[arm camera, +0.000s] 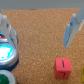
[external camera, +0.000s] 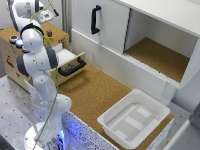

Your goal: Go towards the pink block and lift it

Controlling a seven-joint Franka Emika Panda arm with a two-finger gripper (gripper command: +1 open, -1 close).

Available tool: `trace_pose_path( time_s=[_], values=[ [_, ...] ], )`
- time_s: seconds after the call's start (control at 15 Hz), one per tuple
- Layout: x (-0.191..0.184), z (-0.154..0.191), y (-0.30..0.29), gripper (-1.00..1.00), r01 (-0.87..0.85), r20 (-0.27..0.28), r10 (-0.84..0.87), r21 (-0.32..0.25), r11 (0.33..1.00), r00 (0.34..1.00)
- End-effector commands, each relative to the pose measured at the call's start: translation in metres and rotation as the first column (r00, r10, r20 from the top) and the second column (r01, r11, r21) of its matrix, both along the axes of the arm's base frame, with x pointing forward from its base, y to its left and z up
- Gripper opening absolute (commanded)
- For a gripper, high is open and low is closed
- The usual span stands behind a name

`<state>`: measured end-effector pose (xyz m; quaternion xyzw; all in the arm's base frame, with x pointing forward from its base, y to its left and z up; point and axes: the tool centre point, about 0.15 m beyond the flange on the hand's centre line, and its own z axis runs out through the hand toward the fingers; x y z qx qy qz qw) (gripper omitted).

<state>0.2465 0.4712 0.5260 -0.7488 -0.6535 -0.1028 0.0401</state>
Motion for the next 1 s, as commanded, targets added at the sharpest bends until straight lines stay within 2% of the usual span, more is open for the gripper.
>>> trace_pose_path(
  time_s=[0.0, 0.47, 0.93],
  values=[
    [0.022, -0.038, 0.023, 1.00, 0.045, -0.034, -0.049, -0.121, 0.992, 0.998],
    [0.034, -0.072, 0.028, 1.00, 0.025, -0.090, -0.040, -0.163, 0.986, 0.995],
    [0.038, -0.084, 0.021, 1.00, 0.018, -0.106, -0.038, -0.182, 0.983, 0.994]
  ],
)
